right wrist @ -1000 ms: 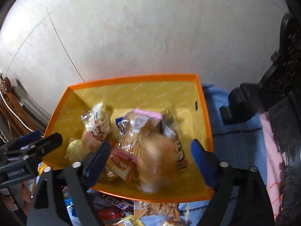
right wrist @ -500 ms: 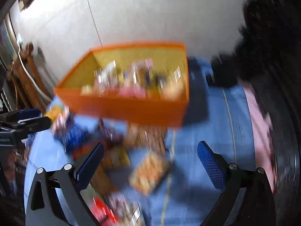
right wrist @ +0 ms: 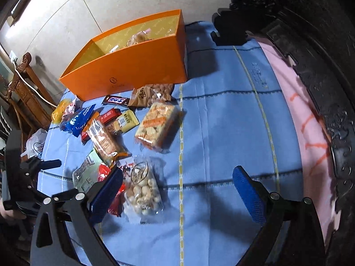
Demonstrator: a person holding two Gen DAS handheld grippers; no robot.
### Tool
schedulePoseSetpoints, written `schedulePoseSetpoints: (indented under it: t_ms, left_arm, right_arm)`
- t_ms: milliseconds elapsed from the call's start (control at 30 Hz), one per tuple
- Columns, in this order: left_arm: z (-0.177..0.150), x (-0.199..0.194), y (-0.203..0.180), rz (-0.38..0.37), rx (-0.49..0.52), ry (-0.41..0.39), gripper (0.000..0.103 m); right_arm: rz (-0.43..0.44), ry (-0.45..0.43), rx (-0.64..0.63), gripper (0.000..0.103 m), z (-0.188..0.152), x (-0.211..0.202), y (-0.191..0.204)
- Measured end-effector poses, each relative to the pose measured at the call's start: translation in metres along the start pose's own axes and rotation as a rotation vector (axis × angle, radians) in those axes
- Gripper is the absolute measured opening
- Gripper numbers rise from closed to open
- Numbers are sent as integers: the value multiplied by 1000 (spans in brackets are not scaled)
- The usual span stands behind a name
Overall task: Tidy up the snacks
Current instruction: 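Withdraw both grippers from the box toward the remaining snacks, then grasp the pale green bag with the left gripper while the right gripper grasps the clear bag of white balls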
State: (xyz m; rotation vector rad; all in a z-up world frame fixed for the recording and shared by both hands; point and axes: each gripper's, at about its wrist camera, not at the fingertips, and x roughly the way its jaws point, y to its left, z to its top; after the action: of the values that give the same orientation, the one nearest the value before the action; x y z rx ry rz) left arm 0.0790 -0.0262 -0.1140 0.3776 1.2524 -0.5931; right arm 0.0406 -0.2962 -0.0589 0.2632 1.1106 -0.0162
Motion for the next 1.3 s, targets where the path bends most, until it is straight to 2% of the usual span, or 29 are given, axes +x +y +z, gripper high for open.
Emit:
schedulePoseSetpoints:
  t_ms: [167,333,367,467,567,633,733,833,967,1133,1267,1300]
  left_arm:
    - [8,20,-14,15,77,55,99]
    - [8,44,-19,66,145,96,99]
    - [8,44,-16,50,141,92,99]
    - [7,44,-6,31,103,75,99]
    - [6,40,0,42,90,33,88]
    - [7,34,5,48,64,-1,69]
    - [11,30,15,59,31,-2,52]
    - [9,21,27,71,-22,-22,47]
    - [-9,0,58,17,-170,-57,47]
    - [-22,-25,75,0,-229,-81,48]
    - [-21,-24,68,-20,-239,-64,49]
    - [-23,-24,67,-26,-242,-60,49]
  right_arm:
    - [-4,21,0,100,-5,1,1]
    - [-24,23,8,100,-4,3,-2]
    - [-23,25,6,100,-3,4,-2]
    - [-19,47,-4,100,-1,12,1]
    - [-15,82,-19,100,-1,23,8]
    - [-13,97,-29,100,0,29,13]
    - [-13,110,-48,100,0,33,19]
    - [-10,107,-56,100,2,32,20]
    - [-4,115,-38,100,0,34,16]
    - [32,172,-58,100,-14,46,23]
    - [-156,97,-118,100,-17,44,21]
    - [-163,100,-130,100,-17,44,20]
